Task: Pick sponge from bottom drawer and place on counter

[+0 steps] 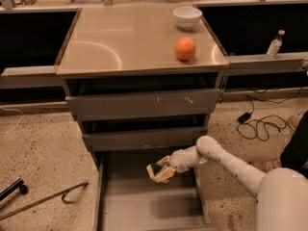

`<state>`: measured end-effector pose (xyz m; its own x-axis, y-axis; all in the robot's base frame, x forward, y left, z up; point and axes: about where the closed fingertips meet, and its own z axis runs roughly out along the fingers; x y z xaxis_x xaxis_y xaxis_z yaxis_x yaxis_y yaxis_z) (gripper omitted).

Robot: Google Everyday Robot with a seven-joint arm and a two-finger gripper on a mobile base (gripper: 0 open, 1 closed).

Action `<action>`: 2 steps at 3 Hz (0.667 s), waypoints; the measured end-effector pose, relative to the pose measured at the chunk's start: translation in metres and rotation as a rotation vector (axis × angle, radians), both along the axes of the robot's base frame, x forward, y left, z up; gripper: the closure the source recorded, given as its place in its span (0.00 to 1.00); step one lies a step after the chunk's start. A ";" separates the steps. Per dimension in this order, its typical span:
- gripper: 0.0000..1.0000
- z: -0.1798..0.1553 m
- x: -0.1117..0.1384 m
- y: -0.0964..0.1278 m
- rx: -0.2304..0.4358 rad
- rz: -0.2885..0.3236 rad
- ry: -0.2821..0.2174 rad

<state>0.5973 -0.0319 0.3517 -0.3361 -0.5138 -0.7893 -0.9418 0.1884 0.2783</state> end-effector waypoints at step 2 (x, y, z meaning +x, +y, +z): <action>1.00 0.034 -0.008 0.011 0.049 0.036 -0.045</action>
Offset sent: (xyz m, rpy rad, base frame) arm -0.0201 0.0260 0.1057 0.1444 -0.1504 0.0988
